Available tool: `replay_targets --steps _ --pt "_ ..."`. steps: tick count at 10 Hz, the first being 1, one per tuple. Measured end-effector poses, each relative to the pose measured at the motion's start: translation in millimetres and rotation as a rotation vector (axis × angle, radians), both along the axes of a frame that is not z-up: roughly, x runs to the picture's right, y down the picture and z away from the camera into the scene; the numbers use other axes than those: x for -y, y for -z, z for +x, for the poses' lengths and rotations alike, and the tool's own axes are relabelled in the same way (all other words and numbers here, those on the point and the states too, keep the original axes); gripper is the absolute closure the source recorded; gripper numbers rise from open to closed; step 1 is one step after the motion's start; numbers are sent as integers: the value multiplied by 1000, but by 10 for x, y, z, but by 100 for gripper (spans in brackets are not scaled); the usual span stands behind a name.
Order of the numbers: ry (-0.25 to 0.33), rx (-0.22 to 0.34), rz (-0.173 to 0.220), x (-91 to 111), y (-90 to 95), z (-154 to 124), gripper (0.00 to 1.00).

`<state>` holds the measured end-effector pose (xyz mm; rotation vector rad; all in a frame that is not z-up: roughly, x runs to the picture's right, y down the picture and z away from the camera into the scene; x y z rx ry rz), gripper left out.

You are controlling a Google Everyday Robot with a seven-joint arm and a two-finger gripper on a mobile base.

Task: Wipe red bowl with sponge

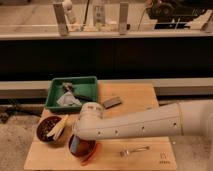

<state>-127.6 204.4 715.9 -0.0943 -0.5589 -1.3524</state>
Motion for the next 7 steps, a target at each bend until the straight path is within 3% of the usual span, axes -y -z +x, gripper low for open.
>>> replay_targets --steps 4,7 --pt "-17 -22 -18 -138 3 270 73" --pt "-73 -75 -12 -78 -81 578 73"
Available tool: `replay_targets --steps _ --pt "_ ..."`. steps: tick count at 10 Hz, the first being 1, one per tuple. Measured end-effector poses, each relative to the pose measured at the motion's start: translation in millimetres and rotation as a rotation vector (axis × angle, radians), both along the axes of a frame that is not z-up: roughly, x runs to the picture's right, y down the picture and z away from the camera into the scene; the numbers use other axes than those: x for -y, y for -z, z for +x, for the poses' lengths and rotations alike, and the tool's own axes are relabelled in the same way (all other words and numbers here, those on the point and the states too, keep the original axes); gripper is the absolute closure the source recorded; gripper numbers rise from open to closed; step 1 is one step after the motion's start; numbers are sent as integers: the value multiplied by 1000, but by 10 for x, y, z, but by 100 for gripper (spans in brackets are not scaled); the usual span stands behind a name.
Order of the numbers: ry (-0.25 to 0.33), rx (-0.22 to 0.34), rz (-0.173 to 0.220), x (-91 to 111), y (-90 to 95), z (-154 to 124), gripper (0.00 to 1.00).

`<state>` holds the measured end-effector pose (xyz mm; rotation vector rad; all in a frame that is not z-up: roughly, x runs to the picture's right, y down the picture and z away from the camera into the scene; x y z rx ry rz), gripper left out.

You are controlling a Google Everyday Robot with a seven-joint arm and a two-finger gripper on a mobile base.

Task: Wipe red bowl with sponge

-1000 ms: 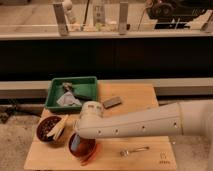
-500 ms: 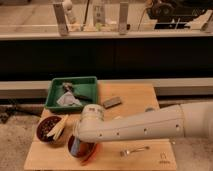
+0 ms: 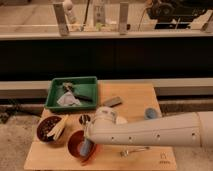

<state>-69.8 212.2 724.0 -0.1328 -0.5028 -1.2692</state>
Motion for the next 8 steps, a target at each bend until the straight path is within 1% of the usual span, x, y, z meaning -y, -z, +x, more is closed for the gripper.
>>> replay_targets --steps 2,4,6,8 --pt "-17 -31 20 122 -89 25 73" --pt "-14 -44 35 223 -192 -52 73" --pt "1 -24 52 266 -161 -220 73" --pt "23 18 64 270 -78 -403 73"
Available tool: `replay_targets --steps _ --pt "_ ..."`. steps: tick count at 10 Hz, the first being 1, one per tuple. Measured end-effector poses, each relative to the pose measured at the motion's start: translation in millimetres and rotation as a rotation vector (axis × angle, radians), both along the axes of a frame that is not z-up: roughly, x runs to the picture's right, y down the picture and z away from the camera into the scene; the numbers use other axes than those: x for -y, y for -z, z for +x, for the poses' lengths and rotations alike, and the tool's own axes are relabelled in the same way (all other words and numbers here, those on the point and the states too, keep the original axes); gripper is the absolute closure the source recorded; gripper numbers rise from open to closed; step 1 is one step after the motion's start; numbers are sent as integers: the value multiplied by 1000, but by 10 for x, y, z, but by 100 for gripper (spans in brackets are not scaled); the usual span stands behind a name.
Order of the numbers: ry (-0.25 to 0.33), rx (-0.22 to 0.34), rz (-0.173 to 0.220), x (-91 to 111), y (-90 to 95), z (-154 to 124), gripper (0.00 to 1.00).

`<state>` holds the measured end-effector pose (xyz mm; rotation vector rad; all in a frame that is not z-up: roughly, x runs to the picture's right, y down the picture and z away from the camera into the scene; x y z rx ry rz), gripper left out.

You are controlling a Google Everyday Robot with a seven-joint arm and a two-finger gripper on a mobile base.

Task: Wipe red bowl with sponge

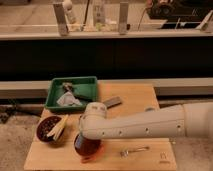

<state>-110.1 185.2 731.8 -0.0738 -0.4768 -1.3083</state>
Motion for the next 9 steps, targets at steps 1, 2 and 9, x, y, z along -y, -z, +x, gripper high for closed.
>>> replay_targets --steps 1,2,9 --pt "7 14 3 2 30 -37 73" --pt "18 33 -5 -44 76 -78 73" --pt "-35 -10 -39 -277 6 364 80"
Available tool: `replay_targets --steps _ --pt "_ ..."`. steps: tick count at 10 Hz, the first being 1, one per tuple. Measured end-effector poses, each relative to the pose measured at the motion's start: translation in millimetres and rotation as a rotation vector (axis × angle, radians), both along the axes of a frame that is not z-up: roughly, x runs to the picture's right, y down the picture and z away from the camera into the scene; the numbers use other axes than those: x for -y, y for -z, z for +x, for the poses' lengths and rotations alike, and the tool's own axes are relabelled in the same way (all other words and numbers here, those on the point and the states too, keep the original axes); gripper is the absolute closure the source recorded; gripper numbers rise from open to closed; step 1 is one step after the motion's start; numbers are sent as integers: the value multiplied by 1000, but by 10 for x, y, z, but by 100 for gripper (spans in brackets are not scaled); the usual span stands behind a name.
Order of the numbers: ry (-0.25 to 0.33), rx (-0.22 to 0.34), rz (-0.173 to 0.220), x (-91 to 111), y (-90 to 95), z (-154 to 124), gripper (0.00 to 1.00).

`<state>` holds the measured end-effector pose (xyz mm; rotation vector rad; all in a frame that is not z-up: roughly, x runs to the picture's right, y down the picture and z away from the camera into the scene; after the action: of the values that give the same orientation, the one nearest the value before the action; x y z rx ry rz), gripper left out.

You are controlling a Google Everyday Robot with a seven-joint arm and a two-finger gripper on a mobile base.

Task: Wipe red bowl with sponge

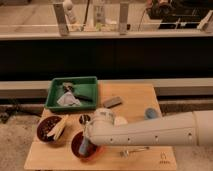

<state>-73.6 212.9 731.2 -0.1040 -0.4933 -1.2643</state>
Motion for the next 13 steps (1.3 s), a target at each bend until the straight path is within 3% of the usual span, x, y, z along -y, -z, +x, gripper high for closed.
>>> replay_targets --steps 3,13 --pt "-35 -23 23 78 -43 73 80" --pt "-34 -23 23 76 -41 68 80"
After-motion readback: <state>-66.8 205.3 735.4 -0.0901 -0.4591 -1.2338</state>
